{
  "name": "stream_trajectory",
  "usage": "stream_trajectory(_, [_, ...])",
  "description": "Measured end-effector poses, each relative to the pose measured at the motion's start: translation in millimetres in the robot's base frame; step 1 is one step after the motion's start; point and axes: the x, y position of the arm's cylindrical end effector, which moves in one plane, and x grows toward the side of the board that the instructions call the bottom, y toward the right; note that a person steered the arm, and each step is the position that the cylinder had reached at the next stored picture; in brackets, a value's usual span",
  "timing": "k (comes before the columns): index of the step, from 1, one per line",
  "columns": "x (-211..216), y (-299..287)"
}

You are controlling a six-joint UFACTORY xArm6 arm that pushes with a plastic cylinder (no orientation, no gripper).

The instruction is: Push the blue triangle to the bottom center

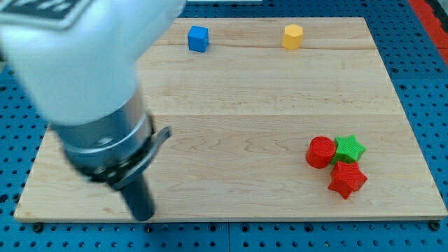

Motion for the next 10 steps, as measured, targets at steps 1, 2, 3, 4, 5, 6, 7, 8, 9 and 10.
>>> stream_trajectory(1, [-34, -77])
stream_trajectory(2, [-64, -119])
stream_trajectory(3, [-88, -56])
stream_trajectory(4, [-88, 38])
stream_trajectory(5, [-88, 25])
stream_trajectory(6, [-95, -38])
stream_trajectory(7, [-64, -17])
stream_trajectory(8, [-52, -18])
stream_trajectory(9, [-57, 21])
stream_trajectory(10, [-46, 12])
